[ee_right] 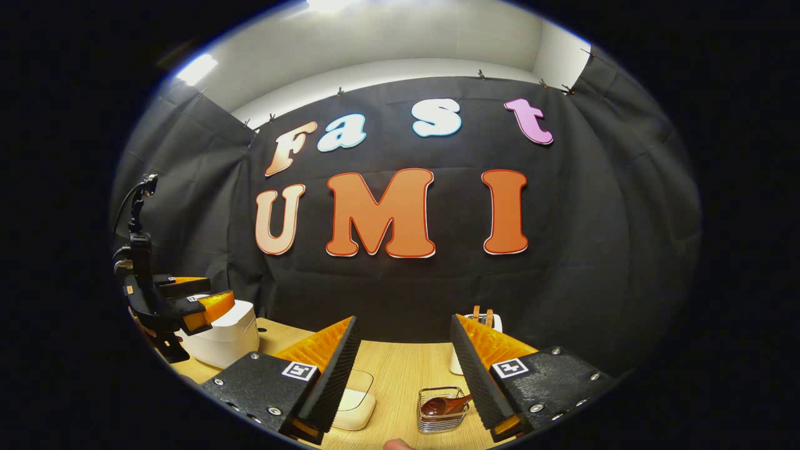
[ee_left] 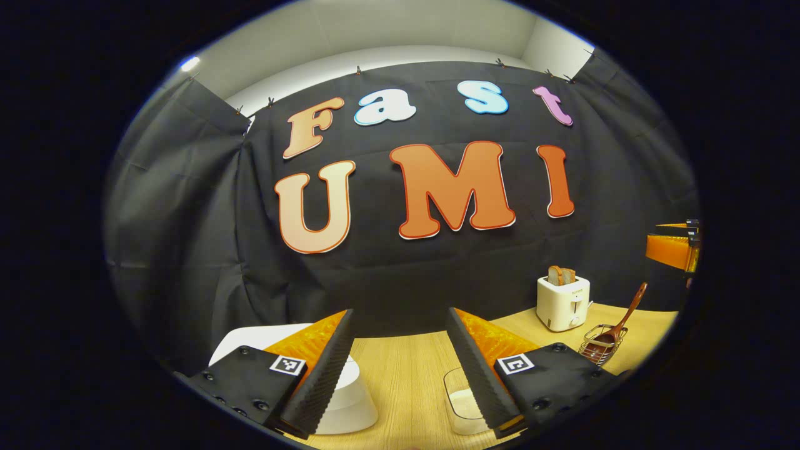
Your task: Close the left gripper, press the button to open the rice cooker; take a wooden spoon from the chopstick holder with the right hand, scoop a spoonful of rice and pour it into the rice cooker, then put the wooden spoon back into the chopstick holder.
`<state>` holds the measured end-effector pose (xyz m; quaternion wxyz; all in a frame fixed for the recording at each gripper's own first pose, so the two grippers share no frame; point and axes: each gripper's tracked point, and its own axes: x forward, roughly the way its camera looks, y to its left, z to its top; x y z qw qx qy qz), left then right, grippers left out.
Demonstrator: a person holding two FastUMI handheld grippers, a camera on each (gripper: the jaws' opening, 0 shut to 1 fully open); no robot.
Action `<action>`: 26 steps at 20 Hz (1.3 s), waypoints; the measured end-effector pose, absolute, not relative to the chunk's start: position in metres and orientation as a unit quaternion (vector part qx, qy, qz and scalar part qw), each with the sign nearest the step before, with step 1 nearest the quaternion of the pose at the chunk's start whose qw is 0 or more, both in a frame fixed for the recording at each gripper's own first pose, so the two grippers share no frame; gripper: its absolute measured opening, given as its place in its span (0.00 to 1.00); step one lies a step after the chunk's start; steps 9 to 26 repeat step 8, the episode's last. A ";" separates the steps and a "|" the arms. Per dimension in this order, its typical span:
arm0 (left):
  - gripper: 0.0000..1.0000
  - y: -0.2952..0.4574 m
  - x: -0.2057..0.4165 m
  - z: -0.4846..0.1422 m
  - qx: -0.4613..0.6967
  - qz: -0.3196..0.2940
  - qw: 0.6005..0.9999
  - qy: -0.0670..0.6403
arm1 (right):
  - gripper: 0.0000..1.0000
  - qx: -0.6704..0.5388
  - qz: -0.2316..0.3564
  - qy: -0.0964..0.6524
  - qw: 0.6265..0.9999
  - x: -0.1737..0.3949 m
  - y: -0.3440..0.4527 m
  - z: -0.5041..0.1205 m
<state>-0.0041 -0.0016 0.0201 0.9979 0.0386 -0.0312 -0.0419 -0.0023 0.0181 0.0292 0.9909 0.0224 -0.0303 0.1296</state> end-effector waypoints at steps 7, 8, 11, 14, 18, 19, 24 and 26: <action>0.94 0.005 0.005 0.012 0.020 -0.031 0.999 -0.022 | 0.86 0.021 0.131 -0.030 0.991 -0.004 0.020 0.029; 0.96 0.007 0.005 0.013 0.017 -0.029 0.999 -0.022 | 0.86 0.023 0.129 -0.030 0.991 -0.003 0.020 0.029; 0.96 0.007 0.005 0.013 0.017 -0.029 0.999 -0.022 | 0.86 0.023 0.129 -0.030 0.991 -0.003 0.020 0.029; 0.96 0.007 0.005 0.013 0.017 -0.029 0.999 -0.022 | 0.86 0.023 0.129 -0.030 0.991 -0.003 0.020 0.029; 0.96 0.007 0.005 0.013 0.017 -0.029 0.999 -0.022 | 0.86 0.023 0.129 -0.030 0.991 -0.003 0.020 0.029; 0.96 0.007 0.005 0.013 0.017 -0.029 0.999 -0.022 | 0.86 0.023 0.129 -0.030 0.991 -0.003 0.020 0.029; 0.96 0.007 0.005 0.013 0.017 -0.029 0.999 -0.022 | 0.86 0.023 0.129 -0.030 0.991 -0.003 0.020 0.029; 0.96 0.007 0.005 0.013 0.017 -0.029 0.999 -0.022 | 0.86 0.023 0.129 -0.030 0.991 -0.003 0.020 0.029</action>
